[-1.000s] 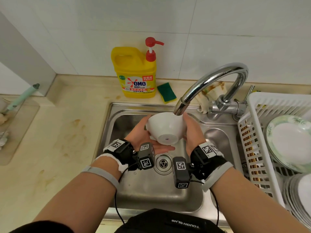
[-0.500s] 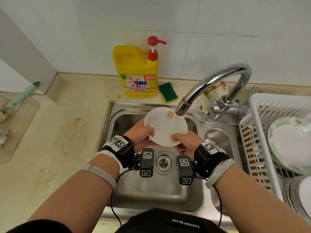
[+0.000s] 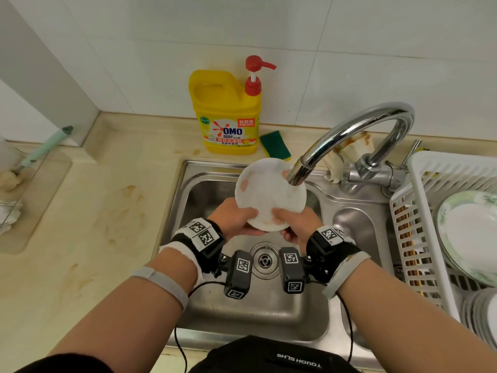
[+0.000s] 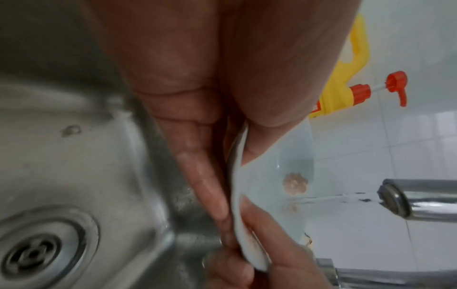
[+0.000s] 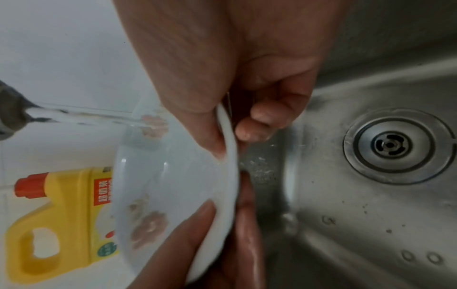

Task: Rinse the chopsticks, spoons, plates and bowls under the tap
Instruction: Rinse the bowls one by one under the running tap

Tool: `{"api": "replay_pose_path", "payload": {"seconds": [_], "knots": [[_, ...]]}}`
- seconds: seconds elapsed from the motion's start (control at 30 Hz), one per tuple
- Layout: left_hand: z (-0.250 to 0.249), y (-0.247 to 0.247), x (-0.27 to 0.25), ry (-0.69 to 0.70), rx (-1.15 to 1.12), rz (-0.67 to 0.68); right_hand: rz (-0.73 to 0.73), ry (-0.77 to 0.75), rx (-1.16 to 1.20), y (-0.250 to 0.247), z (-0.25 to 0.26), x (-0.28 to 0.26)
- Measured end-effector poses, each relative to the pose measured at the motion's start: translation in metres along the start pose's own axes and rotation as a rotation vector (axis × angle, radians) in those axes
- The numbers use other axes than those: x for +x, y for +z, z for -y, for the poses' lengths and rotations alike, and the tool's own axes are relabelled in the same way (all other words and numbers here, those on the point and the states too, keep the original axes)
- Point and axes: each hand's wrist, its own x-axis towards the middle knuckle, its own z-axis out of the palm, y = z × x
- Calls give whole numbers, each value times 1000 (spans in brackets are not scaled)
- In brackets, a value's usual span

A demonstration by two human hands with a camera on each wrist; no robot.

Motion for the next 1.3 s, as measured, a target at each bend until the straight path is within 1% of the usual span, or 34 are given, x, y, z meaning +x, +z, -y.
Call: {"api": "replay_pose_path", "payload": {"seconds": [0.07,0.13,0.2,0.23,0.3,0.33,0.4,0.47,0.53,0.57,0.6,0.67,0.73,0.8,0.9,0.97,1.07,1.13,1.2,1.3], "knots": [[-10,-5,-2,28,151,1,20,-6,-63,-5,5,2],[-22,-11,-3,54,342,13,5,-37,-126,-9,12,9],[-33,-17,-4,71,534,34,-29,-72,-252,-11,19,15],[-37,-19,-4,78,614,41,-23,-84,-310,-11,23,17],[-43,-23,-3,84,711,47,11,-104,-375,-11,29,18],[-45,-24,-3,84,715,43,17,-122,-390,-11,31,17],[-45,-23,-5,85,669,16,8,-186,-421,-11,35,13],[-39,-23,-3,104,587,-41,-11,-242,-437,-11,35,10],[-28,-19,0,120,457,-98,-13,-243,-386,-8,30,9],[-21,-15,0,95,343,-100,-18,-220,-333,-6,27,9],[-14,-9,-1,51,214,-74,-25,-181,-261,-1,21,9],[-3,2,-5,-27,-5,13,-22,-79,-85,8,11,7],[1,6,-6,-51,-108,52,-19,-6,-2,12,5,4],[-1,1,-6,-78,-118,78,-23,0,-69,7,2,5],[-9,-8,-8,-158,-48,123,-43,-37,-158,-4,6,6],[-13,-13,-9,-191,0,151,-22,-71,-175,-8,11,3],[-13,-16,-9,-205,52,169,10,-118,-208,-13,19,-2],[-7,-15,-7,-190,28,158,30,-160,-259,-17,24,-6],[-1,-11,-4,-165,-43,114,25,-232,-305,-22,30,-11],[10,-3,2,-114,-143,44,-40,-350,-416,-27,37,-17]]}}
